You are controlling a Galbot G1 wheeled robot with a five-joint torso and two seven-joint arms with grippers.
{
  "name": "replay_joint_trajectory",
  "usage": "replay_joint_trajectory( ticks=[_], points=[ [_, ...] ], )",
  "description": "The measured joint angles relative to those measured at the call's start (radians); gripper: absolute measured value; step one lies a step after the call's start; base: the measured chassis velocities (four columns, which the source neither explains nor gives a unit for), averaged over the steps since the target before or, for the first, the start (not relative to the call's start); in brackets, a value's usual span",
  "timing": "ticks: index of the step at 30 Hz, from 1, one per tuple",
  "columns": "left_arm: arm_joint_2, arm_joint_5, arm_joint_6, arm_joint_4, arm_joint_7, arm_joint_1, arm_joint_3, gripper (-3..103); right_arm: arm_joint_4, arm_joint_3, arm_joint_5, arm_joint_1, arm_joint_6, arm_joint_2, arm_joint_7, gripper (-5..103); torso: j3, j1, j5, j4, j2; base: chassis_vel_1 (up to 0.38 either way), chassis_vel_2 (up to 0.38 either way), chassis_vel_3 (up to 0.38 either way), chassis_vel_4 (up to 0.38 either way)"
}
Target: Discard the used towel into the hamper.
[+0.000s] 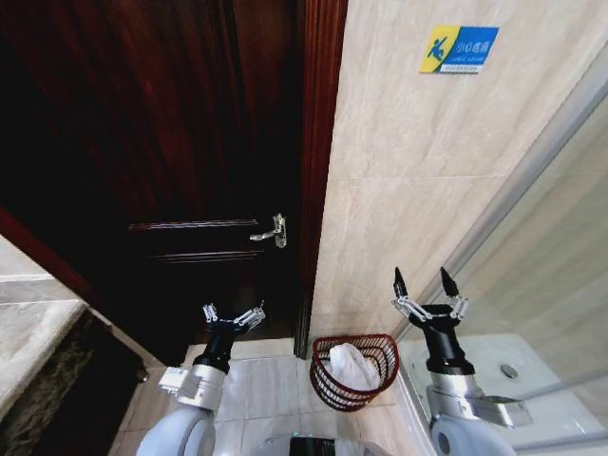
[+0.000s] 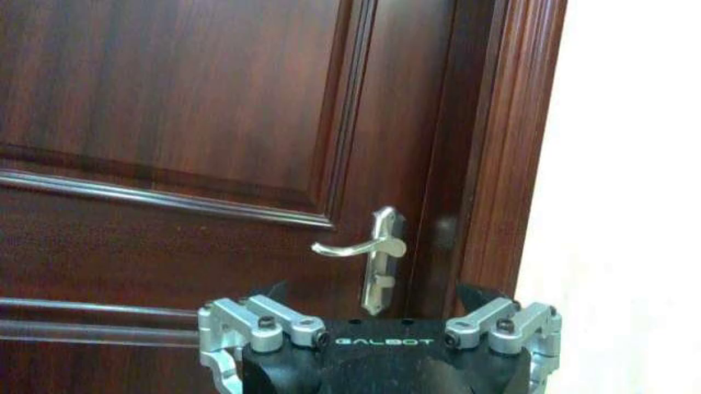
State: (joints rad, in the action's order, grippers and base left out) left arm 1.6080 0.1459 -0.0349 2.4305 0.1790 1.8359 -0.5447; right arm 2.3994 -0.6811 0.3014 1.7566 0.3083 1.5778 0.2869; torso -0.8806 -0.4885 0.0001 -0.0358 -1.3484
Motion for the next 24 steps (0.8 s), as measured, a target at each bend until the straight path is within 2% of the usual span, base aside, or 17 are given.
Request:
replay_joint_trajectory(
  ticks=[9, 15, 24],
  points=[
    [0.000, 0.000, 0.000, 0.000, 0.000, 0.000, 0.000, 100, 0.027, 0.001, 0.010, 0.016, 0.003, -0.004, 0.005, 100, 0.000, 0.000, -0.0001, 0.0001, 0.000, 0.000, 0.000, 0.000, 0.000],
    [0.000, 0.000, 0.000, 0.000, 0.000, 0.000, 0.000, 100, 0.048, 0.009, -0.053, -0.016, 0.013, 0.002, 0.012, 100, 0.000, 0.000, -0.0001, -0.0001, 0.000, 0.000, 0.000, 0.000, 0.000],
    [0.000, 0.000, 0.000, 0.000, 0.000, 0.000, 0.000, 100, 0.055, 0.012, -0.088, 0.030, 0.046, 0.019, -0.005, 100, 0.000, 0.000, 0.0000, 0.0001, 0.000, 0.014, -0.014, -0.014, 0.015]
  ],
)
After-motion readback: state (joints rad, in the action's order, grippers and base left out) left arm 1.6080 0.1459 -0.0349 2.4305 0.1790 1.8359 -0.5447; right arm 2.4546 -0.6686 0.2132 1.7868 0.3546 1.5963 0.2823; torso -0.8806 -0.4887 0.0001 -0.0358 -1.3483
